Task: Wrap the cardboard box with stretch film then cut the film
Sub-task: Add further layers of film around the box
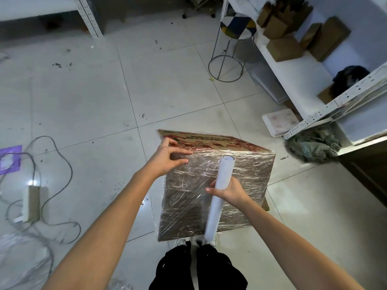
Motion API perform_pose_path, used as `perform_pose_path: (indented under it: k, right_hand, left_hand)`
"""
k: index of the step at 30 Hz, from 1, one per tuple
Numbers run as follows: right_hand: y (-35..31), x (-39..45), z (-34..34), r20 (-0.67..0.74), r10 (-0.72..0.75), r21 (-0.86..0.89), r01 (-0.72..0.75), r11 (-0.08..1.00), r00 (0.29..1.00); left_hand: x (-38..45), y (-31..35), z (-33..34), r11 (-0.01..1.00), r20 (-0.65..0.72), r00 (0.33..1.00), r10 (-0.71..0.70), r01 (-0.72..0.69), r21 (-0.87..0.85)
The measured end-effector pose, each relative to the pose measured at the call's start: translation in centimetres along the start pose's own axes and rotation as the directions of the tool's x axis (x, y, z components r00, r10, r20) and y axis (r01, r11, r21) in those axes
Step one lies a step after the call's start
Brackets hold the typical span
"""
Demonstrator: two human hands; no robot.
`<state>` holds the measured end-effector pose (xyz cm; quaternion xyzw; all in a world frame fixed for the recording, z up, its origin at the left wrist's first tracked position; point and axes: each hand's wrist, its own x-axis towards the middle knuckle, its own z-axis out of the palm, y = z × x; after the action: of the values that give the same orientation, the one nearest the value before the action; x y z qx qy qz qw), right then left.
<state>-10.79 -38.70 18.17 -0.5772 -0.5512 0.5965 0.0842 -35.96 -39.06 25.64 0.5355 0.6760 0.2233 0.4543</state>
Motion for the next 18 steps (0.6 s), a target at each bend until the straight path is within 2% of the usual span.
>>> perform_pose_path:
  k: [7,10,13,18]
  right_hand:
    - [0.61,-0.18,0.50,-0.007,0.023,0.008,-0.023,1.000,1.000]
    - [0.64,-0.28,0.57,-0.021,0.026,0.032,-0.025,0.999,0.999]
    - [0.36,-0.35,0.83,-0.015,0.014,0.025,-0.014,1.000,1.000]
    - [-0.18,-0.02,1.02,-0.026,0.016,0.029,-0.015,0.999,1.000]
  left_hand:
    - [-0.26,-0.20,0.51,0.999,-0.020,0.999,0.039,-0.039,0.011]
    - [-0.41,-0.41,0.54,0.988,-0.034,0.998,0.061,-0.056,0.145]
    - [-0.64,-0.36,0.73,0.933,-0.017,0.991,0.133,-0.120,0.340]
    - [-0.61,-0.19,0.28,0.959,-0.018,0.996,0.089,-0.081,0.272]
